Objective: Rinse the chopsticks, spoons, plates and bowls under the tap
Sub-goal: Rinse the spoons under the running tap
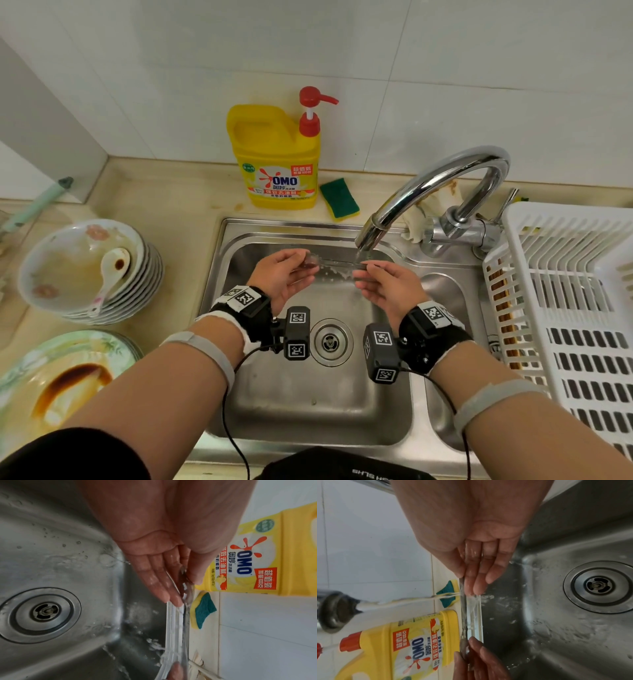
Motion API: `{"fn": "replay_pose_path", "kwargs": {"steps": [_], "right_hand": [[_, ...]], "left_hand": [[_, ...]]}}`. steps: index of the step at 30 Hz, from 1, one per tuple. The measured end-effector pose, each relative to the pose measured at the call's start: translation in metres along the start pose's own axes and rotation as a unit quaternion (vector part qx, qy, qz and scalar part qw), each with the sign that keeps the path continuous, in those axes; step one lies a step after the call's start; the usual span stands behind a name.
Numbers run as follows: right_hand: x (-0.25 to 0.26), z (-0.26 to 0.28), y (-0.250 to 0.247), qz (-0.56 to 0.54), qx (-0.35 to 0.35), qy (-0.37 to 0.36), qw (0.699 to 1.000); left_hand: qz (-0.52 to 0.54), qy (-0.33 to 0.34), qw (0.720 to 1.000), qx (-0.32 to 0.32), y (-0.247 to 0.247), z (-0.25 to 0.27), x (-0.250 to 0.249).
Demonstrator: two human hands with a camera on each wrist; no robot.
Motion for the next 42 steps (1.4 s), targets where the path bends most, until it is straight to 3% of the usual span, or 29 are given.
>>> {"fn": "replay_pose_path", "kwargs": {"steps": [9,14,24,35,42], "right_hand": [[-0.01,0.0,0.025,0.043,0.053,0.033,0.997],[-0.013,-0.004,0.029,0.037,0.01,0.018,0.999],[-0.001,0.0,0.002,-0.018,0.026,-0.01,0.999],[0.024,0.0,-0.023,-0.105,-0.013,-0.029,0.994],[0.027,-0.001,-0.033,-0.09,-0.043,-0.06,0.993]], "left_hand": [[0.01,0.003,0.996,-0.093,-0.021,0.004,-0.005],[-0.002,0.009,0.998,-0.064,-0.019,0.01,-0.005],[0.003,0.024,0.999,-0.036,-0.003,0.007,-0.004],[0.006,0.007,0.998,0.06,0.028,0.002,0.001],[0.018,0.001,0.996,0.086,0.038,0.001,0.001]]}}
Point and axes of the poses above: each hand's wrist, its own z-axis away from the middle knuckle, its own y-axis out of the palm, x = y × z, the point moved 1 cm from there along -z, towards the middle knuckle, and after that the axes turned 15 degrees about -z, right-handed, at the moved point
